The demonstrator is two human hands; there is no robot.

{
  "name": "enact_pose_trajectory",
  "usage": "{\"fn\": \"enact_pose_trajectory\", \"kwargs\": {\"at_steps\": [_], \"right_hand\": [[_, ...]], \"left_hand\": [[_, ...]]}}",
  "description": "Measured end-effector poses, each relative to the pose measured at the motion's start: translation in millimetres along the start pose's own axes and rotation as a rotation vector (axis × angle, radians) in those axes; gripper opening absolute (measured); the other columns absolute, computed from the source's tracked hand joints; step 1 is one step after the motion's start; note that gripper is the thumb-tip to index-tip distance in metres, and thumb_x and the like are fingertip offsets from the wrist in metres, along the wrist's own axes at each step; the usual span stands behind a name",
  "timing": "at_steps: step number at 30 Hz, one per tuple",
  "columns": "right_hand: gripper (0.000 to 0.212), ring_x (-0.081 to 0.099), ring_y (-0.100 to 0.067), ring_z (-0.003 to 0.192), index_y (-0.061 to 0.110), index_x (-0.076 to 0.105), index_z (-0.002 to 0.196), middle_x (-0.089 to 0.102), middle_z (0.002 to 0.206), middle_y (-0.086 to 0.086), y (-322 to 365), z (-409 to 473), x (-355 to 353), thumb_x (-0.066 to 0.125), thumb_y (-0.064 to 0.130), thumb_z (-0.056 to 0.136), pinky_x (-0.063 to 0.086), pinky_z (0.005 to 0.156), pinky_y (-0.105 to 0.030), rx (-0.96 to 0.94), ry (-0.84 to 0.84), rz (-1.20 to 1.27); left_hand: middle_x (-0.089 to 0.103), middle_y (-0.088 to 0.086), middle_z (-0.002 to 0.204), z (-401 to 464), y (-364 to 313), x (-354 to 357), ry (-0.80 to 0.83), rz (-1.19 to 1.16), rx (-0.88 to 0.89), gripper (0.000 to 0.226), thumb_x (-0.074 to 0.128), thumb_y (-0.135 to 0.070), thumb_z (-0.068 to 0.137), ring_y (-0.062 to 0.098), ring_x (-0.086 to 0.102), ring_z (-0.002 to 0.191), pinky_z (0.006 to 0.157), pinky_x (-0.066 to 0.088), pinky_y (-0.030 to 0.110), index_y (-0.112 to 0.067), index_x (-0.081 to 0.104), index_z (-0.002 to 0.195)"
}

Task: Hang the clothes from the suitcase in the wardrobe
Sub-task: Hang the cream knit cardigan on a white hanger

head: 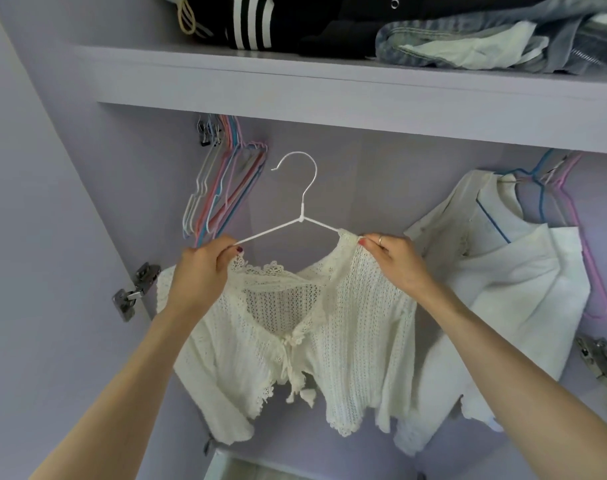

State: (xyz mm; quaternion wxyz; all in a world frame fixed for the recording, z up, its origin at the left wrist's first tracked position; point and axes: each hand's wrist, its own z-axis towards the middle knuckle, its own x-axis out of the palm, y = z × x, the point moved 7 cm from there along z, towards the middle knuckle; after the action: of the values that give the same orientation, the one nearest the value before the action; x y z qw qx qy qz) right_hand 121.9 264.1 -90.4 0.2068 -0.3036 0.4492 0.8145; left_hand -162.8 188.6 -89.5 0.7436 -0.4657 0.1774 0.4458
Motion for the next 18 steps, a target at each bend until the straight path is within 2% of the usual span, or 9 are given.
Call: {"fn": "enact_pose_trajectory", "kwargs": {"at_steps": [4,6,9,11,12,14,15,16,18], "right_hand": [[0.032,0.026,-0.007,0.047,-0.002,0.056,0.076,0.026,0.051,0.008,-7.4,3.7,-34.9,0.048,0.02,0.097,0.027,0.052,-0.026,0.016,-0.253,0.01],[0.031,0.032,-0.007,0.049,0.004,0.054,0.072,0.032,0.054,0.008,-7.1,2.6,-40.2,0.05,0.023,0.096,0.03,0.055,-0.025,-0.038,-0.257,-0.076],[0.026,0.06,-0.02,0.085,0.007,0.068,0.096,0.063,0.088,0.001,-13.1,-3.4,-19.2,0.063,0.031,0.087,0.047,0.08,-0.031,-0.068,-0.059,-0.186],[0.04,0.056,-0.021,0.11,0.009,0.061,0.119,0.063,0.114,-0.004,-17.6,-5.2,-9.0,0.067,0.031,0.085,0.043,0.097,-0.035,-0.042,0.05,-0.232],[0.044,0.054,-0.02,0.113,0.01,0.058,0.123,0.061,0.118,-0.004,-15.6,-4.7,-7.0,0.066,0.031,0.085,0.041,0.099,-0.034,-0.045,0.076,-0.242],[0.029,0.055,-0.017,0.1,0.012,0.062,0.11,0.061,0.102,0.0,-13.8,-2.2,-1.5,0.064,0.029,0.087,0.039,0.088,-0.025,-0.047,0.107,-0.258],[0.011,0.054,-0.014,0.083,0.017,0.063,0.089,0.057,0.084,0.005,-12.3,-2.0,1.6,0.063,0.028,0.088,0.035,0.076,-0.023,-0.034,0.127,-0.274],[0.024,0.047,-0.011,0.068,0.023,0.051,0.069,0.047,0.069,0.008,-12.5,-1.9,3.9,0.061,0.027,0.09,0.031,0.067,-0.025,0.007,0.128,-0.273],[0.047,0.033,-0.012,0.052,0.023,0.029,0.056,0.033,0.054,0.005,-15.3,-1.8,7.3,0.057,0.026,0.092,0.026,0.058,-0.029,0.065,0.075,-0.196]], "left_hand": [[0.057,0.01,0.054,-1.9,-1.2,-6.8,-0.063,0.093,0.1,0.016,0.053,-0.008,0.092,0.025,0.047,0.042,0.052,0.044,0.03,-0.004,0.065,0.084],[0.059,0.012,0.057,-1.9,2.1,-9.7,-0.086,0.059,0.041,0.016,0.052,-0.006,0.093,0.023,0.042,0.041,0.058,0.04,0.03,-0.002,0.066,0.088],[0.056,0.009,0.058,-1.0,-0.9,-12.1,-0.129,-0.024,0.002,0.017,0.05,-0.006,0.093,0.009,0.036,0.042,0.054,0.031,0.026,0.0,0.066,0.09],[0.06,0.006,0.061,-0.2,-9.8,-12.4,-0.136,-0.041,0.072,0.015,0.053,-0.003,0.091,0.003,0.039,0.043,0.053,0.034,0.017,0.0,0.068,0.088],[0.059,0.003,0.061,0.8,-13.4,-12.6,-0.131,-0.047,0.101,0.014,0.054,-0.002,0.09,0.003,0.043,0.042,0.054,0.033,0.011,0.001,0.068,0.088],[0.059,0.001,0.061,3.2,-17.2,-13.7,-0.123,-0.051,0.123,0.014,0.055,-0.001,0.089,-0.002,0.049,0.049,0.053,0.033,0.007,0.0,0.069,0.087],[0.061,0.004,0.062,4.5,-17.8,-13.8,-0.121,-0.061,0.116,0.014,0.055,-0.002,0.09,-0.002,0.049,0.05,0.054,0.034,0.009,0.0,0.069,0.088],[0.063,0.006,0.064,6.0,-18.0,-13.7,-0.118,-0.072,0.106,0.014,0.056,-0.002,0.09,0.001,0.049,0.05,0.055,0.036,0.015,-0.001,0.069,0.088],[0.066,0.008,0.072,6.5,-16.5,-8.4,-0.093,-0.057,0.08,0.013,0.058,-0.004,0.089,0.008,0.053,0.059,0.065,0.045,0.028,-0.004,0.07,0.089]]}}
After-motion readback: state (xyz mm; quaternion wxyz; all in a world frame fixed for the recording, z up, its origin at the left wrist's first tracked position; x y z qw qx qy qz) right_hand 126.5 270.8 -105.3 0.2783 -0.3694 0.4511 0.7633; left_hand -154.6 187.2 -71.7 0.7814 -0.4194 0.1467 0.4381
